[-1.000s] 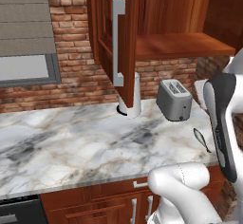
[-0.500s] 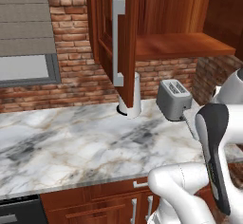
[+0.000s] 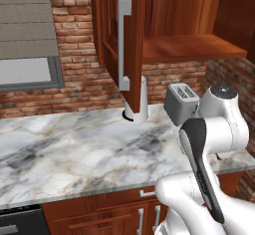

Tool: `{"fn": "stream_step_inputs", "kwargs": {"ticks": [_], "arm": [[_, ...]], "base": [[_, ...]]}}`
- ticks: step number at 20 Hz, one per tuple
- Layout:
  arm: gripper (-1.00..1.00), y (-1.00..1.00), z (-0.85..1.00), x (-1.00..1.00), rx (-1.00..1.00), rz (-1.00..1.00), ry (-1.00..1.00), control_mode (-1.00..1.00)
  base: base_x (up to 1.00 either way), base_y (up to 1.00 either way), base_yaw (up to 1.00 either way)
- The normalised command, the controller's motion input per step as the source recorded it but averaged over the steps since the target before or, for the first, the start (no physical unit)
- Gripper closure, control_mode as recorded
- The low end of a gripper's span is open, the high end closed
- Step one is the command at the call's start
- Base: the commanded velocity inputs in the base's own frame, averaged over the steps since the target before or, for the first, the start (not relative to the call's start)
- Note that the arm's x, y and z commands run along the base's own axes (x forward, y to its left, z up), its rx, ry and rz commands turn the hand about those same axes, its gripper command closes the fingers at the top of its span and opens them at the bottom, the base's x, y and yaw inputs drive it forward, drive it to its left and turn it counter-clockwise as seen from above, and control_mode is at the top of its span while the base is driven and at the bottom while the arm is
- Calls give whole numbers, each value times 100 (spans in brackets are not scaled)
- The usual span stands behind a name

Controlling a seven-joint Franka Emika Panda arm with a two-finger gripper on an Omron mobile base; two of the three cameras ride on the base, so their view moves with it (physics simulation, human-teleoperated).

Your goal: Retrieve the tupperware from the cabinet, then place the raw meat into the tupperware to avoid contamination.

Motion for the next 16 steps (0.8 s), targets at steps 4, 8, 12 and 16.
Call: {"fn": "stream_step_inputs", "kwargs": {"ticks": [4,8,12,16], "arm": [[100,0,-53,66,-1,-2,4,-100],[100,-1,-65,54,-2,-1,5,-100],[100,0,-77,58,0,0,6,-100],[100,0,-76,59,0,0,7,-100]], "base": [[0,0,0],[0,0,0],[0,0,0],[0,0,0]]}}
